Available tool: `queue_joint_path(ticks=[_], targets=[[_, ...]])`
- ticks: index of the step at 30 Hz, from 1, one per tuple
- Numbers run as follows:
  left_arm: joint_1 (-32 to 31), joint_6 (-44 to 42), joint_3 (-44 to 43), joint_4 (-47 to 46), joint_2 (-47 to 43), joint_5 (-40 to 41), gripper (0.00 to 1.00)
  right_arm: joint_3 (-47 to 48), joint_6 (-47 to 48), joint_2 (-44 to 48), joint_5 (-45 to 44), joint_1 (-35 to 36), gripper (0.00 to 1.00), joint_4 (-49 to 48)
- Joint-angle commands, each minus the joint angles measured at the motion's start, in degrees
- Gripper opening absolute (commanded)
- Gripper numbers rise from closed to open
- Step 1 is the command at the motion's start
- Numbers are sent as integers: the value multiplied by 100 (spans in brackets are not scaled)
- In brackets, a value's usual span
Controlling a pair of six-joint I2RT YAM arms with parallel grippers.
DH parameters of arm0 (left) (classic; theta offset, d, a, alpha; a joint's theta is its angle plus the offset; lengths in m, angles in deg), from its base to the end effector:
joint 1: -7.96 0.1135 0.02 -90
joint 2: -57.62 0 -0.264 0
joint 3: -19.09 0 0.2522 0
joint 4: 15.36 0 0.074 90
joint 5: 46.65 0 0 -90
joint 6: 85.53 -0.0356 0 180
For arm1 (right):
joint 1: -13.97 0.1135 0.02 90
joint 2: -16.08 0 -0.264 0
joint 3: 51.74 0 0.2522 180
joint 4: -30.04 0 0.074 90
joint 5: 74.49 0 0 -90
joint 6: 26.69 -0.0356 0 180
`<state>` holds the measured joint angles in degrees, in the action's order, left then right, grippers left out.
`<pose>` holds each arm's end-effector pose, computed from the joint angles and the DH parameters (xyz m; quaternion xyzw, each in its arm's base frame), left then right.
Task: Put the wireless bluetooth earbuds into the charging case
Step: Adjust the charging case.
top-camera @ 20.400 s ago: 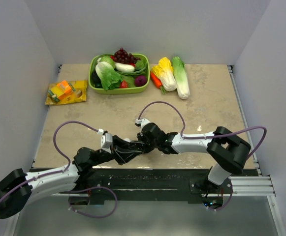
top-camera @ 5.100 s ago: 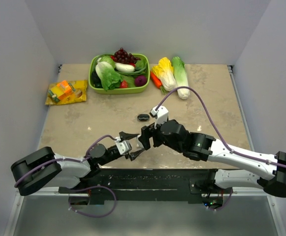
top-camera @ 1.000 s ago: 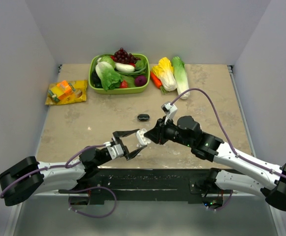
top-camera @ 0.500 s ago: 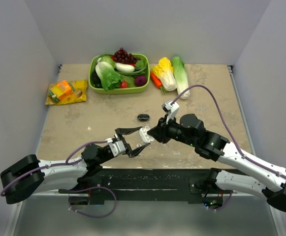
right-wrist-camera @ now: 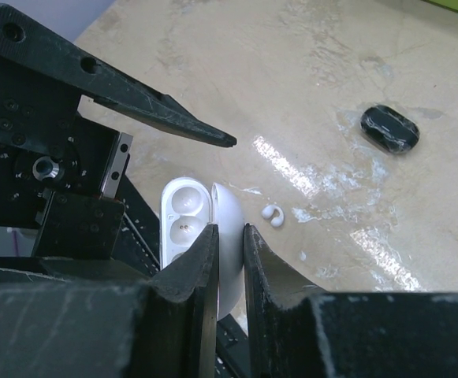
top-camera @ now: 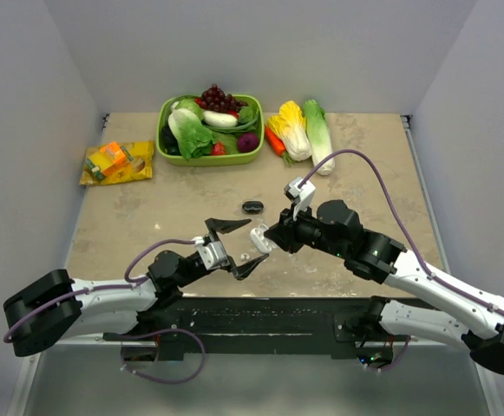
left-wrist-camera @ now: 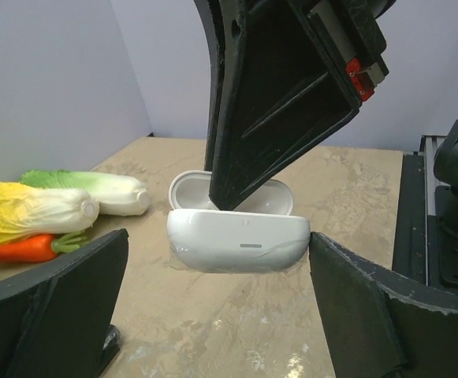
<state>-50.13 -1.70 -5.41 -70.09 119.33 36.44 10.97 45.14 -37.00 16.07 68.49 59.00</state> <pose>0.1021 -0.1720 0.2264 0.3550 0.4739 -0.3845 0.7083 0.1236 0.1740 0.3305 -0.2571 0.7742 0.3460 0.4635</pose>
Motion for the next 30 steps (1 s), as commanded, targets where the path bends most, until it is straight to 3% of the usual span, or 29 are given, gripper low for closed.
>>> queue_joint_path(ticks=[1, 6, 9, 14, 16, 22, 30], targets=[[16, 327, -218, -376, 69, 584, 100, 343, 253, 122, 32, -12, 0, 79], [16, 1029, -200, 62, -177, 683, 100, 782, 788, 184, -178, -12, 0, 544], [25, 1355, -331, 888, -344, 639, 100, 1099, 1078, 167, -520, 128, 0, 650], [69, 1856, -446, 1539, -615, -720, 100, 1301, 2156, 157, -1784, 998, 0, 800], [104, 1822, -455, 1610, -739, -1474, 100, 1441, 2353, 140, -1988, 1209, 0, 1037], [578, 2190, -613, 1523, -933, -2654, 97, 1442, 2722, 157, -2394, 1710, 0, 1398], [843, 2182, -1167, 1645, -318, -3087, 83, 1346, 2626, 52, -2043, 1904, 0, 1433]])
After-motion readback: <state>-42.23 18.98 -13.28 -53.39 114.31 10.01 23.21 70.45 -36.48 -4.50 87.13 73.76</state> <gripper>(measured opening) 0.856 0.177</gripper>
